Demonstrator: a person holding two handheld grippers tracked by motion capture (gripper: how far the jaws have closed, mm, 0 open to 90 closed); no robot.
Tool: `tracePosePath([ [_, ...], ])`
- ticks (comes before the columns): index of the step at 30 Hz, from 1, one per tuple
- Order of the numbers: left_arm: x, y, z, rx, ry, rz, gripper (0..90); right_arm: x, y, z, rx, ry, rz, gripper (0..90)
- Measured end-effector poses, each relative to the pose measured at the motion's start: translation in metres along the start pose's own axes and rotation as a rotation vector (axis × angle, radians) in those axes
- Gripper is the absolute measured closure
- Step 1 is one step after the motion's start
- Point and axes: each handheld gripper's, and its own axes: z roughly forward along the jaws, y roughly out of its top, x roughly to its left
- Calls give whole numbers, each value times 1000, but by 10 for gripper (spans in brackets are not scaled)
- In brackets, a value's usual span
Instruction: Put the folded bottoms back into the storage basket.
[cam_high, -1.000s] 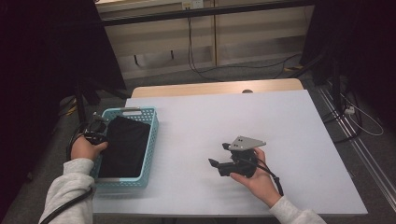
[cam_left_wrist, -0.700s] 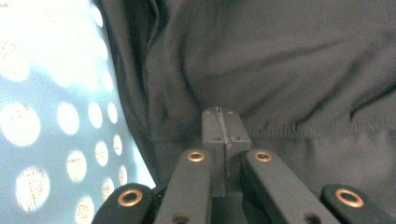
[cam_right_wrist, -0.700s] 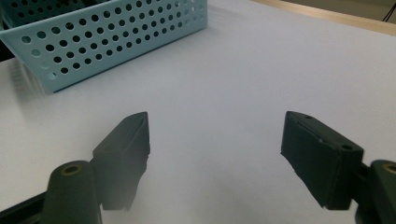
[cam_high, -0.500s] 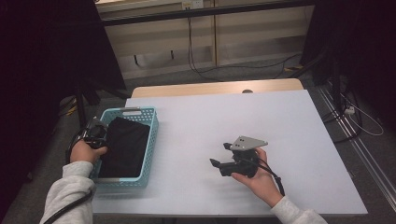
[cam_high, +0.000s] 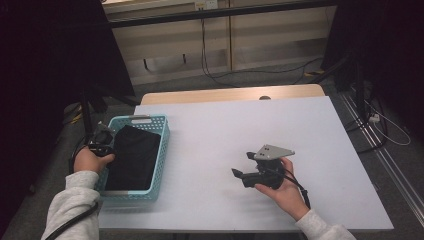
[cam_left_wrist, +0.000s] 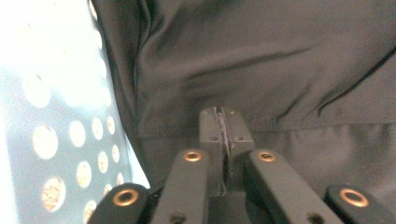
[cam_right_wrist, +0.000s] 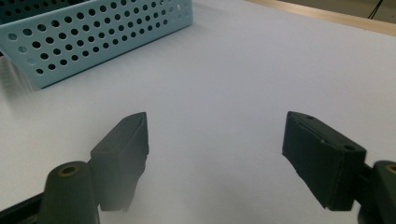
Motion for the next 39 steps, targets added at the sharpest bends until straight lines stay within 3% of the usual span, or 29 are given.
tracePosePath([
  [4, -6, 5, -6, -17, -11, 22, 771, -4, -2, -6, -2, -10, 7, 226],
  [7, -11, 8, -9, -45, -26, 5, 707, -6, -3, -8, -1, -13, 8, 225],
  [12, -20, 13, -15, -53, -30, 42, 630, -8, -2, -13, -6, -17, 13, 225],
  [15, -26, 15, -17, -80, -46, 32, 563, -8, -3, -15, -7, -9, 10, 224],
  [19, -34, 18, -22, -110, -51, 50, 470, -11, -5, -20, -3, -13, 19, 223],
  [32, -70, 28, -36, -163, -100, 134, 365, -20, -10, -34, 0, -6, 35, 222],
  [39, -84, 31, -38, -192, -140, 157, 327, -26, -13, -38, 6, -18, 47, 216],
])
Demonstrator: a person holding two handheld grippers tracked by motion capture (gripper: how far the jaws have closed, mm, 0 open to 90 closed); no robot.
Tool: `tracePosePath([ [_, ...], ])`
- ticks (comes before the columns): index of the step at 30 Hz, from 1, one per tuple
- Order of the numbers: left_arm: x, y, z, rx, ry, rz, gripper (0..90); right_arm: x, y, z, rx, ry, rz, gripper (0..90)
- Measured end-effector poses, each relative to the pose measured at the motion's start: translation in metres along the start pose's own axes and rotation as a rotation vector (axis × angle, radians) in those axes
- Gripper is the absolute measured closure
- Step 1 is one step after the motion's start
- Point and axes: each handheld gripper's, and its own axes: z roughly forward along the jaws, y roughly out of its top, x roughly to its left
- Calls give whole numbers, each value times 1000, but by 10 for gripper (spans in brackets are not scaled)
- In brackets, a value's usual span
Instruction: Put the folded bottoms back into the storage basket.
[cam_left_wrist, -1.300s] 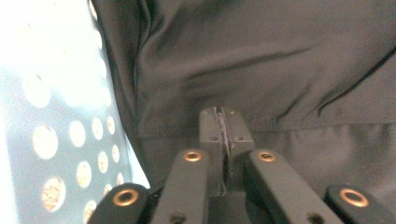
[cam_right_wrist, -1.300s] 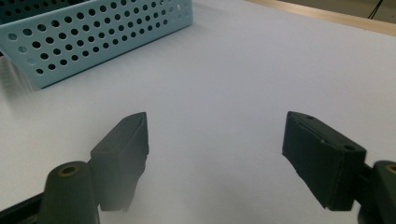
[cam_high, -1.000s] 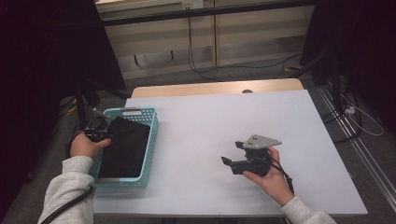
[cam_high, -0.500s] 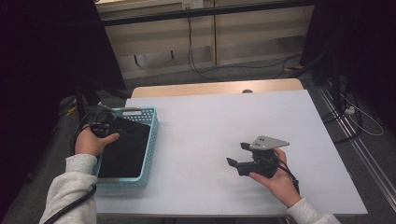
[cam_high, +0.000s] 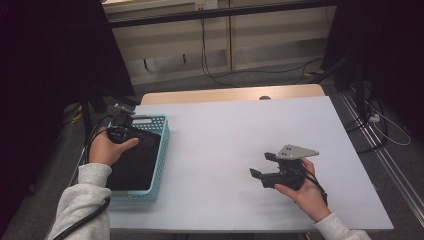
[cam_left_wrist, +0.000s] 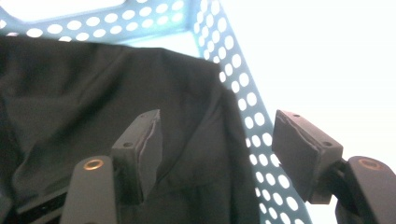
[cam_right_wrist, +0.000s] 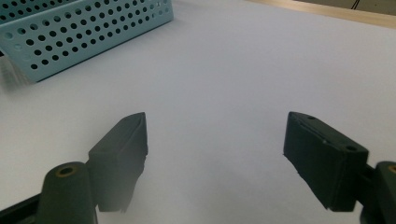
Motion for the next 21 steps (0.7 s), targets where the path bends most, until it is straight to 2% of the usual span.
tracePosePath([
  [7, -13, 3, 0, -13, -14, 41, 299, -6, -5, -4, 24, 0, -1, 217],
  [10, -17, 3, 2, -23, -52, 36, 280, -10, -6, -8, 28, -1, 5, 218],
  [21, -34, 5, 13, -12, -64, 88, 243, -22, -14, -27, 29, -29, 20, 219],
])
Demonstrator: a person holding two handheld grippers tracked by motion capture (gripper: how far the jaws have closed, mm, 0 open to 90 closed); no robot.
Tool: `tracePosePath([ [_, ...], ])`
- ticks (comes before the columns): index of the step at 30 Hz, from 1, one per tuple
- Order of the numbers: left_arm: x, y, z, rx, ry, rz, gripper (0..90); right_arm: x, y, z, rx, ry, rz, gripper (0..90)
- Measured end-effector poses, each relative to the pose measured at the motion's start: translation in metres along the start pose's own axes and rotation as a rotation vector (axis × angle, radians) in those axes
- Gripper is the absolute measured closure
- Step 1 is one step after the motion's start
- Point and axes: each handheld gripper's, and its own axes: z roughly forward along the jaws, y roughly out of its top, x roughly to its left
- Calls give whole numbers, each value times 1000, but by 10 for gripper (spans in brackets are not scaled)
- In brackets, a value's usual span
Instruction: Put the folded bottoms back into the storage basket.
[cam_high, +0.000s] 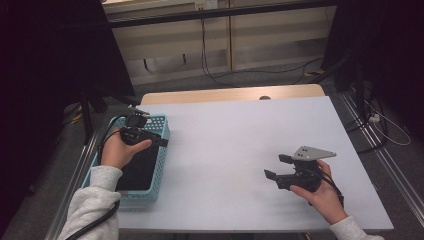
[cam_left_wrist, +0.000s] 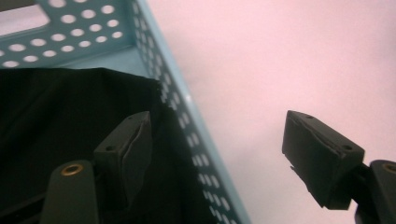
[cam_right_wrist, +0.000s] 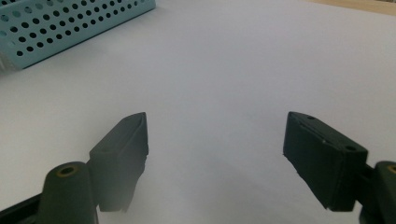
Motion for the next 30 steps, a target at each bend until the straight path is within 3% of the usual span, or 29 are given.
tracePosePath([
  [15, -39, 10, 7, -27, -41, 98, 205, -3, -8, -9, 20, 6, -3, 216],
  [30, -65, 0, 25, -27, -101, 164, 168, -10, -13, -18, 26, 5, 9, 206],
])
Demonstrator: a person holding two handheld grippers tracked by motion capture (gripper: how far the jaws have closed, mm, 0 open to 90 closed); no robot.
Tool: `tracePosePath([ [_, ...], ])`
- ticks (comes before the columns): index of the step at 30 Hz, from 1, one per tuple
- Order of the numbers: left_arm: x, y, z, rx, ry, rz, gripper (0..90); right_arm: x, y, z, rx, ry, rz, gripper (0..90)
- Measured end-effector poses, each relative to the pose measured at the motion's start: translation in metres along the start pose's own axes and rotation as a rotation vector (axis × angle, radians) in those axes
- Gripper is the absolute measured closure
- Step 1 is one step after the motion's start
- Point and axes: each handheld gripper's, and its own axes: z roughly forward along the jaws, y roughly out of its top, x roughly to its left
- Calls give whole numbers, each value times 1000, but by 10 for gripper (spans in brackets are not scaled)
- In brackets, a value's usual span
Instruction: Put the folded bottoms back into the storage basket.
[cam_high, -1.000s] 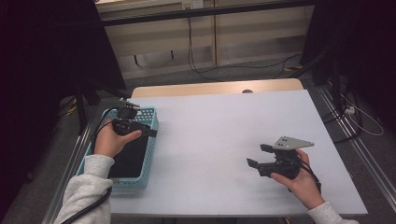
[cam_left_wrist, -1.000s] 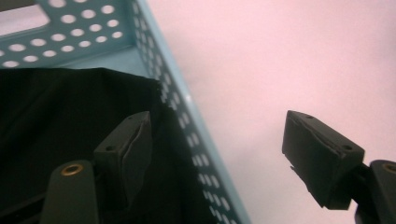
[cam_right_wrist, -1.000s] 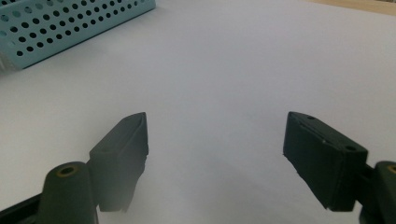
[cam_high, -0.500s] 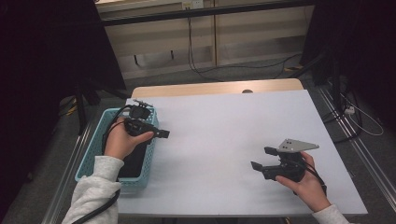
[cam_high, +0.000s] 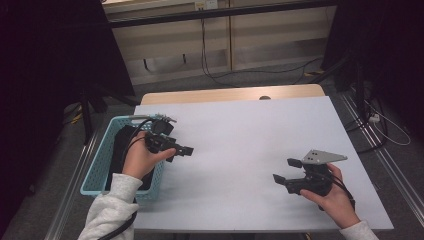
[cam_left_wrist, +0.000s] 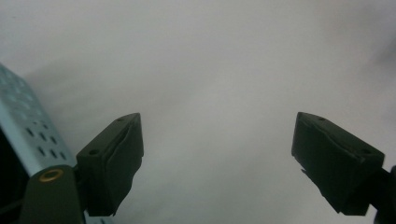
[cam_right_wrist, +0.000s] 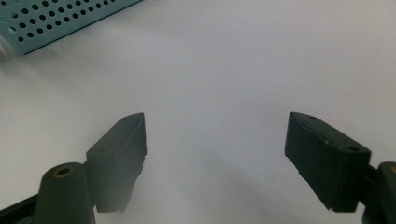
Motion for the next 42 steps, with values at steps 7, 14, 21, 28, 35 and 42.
tracePosePath([
  [7, -9, -6, 6, -10, -20, 25, 156, 1, -4, -1, 15, 4, -11, 203],
  [14, -20, -14, 8, -29, -46, 48, 151, 0, -5, -5, 16, 7, -11, 201],
  [21, -29, -25, 13, -34, -71, 53, 150, -1, -8, -10, 11, 10, -5, 198],
  [28, -36, -35, 19, -44, -96, 53, 148, 0, -11, -12, 18, 15, -7, 197],
  [35, -36, -46, 28, -39, -110, 48, 145, 0, -14, -13, 27, 12, -12, 194],
  [42, -38, -54, 32, -59, -123, 49, 138, -1, -17, -14, 30, 7, -8, 192],
])
